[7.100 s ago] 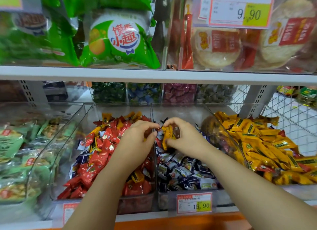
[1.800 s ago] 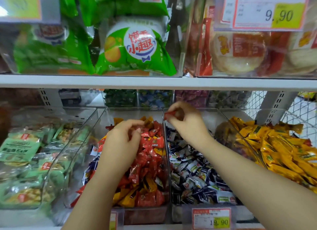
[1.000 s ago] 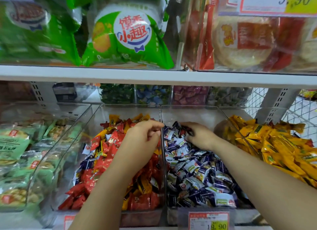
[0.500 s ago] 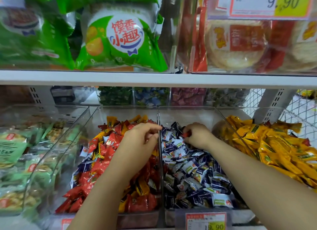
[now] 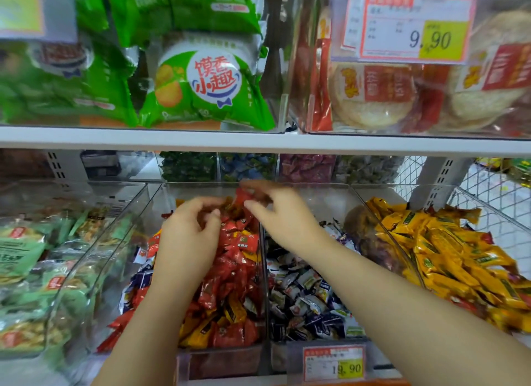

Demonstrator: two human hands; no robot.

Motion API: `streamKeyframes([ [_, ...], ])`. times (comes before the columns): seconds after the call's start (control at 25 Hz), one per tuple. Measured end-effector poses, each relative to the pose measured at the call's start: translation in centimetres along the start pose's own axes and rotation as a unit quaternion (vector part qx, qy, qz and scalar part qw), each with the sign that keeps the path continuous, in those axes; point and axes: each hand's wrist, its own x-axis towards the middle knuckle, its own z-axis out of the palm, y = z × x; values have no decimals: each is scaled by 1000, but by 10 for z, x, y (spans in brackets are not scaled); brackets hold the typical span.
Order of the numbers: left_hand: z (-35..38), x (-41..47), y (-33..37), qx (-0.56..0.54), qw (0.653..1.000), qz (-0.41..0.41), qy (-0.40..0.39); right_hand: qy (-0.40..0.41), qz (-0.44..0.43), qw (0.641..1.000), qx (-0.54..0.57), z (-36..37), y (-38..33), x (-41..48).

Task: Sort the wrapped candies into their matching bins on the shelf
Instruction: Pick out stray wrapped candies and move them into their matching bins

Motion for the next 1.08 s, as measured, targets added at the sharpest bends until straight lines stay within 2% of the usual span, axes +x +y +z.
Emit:
streamKeyframes([
  [0.28, -1, -9, 5, 27, 995, 15, -92, -34, 62, 997, 16, -29, 31, -29],
  [0.36, 1, -12, 8, 36, 990, 33, -129, -109, 86, 990, 11, -42, 43, -40],
  [0.44, 5, -15, 10, 61, 979, 58, -186, -227, 114, 967, 26, -43, 49, -49],
  [0.48, 7, -17, 11, 73, 972, 69, -213, -278, 107, 955, 2, -38, 51, -52],
  [0.56, 9, -20, 12, 87, 964, 79, -240, -322, 70, 940, -83, -24, 58, -52],
  [0.64, 9, -21, 12, 87, 964, 77, -240, -314, 69, 938, -127, -9, 62, -49],
  [0.88, 12, -18, 11, 94, 965, 79, -234, -247, 124, 949, -151, 13, 62, -37],
  [1.08, 11, -18, 10, 91, 966, 84, -226, -214, 109, 955, -177, 18, 63, -38],
])
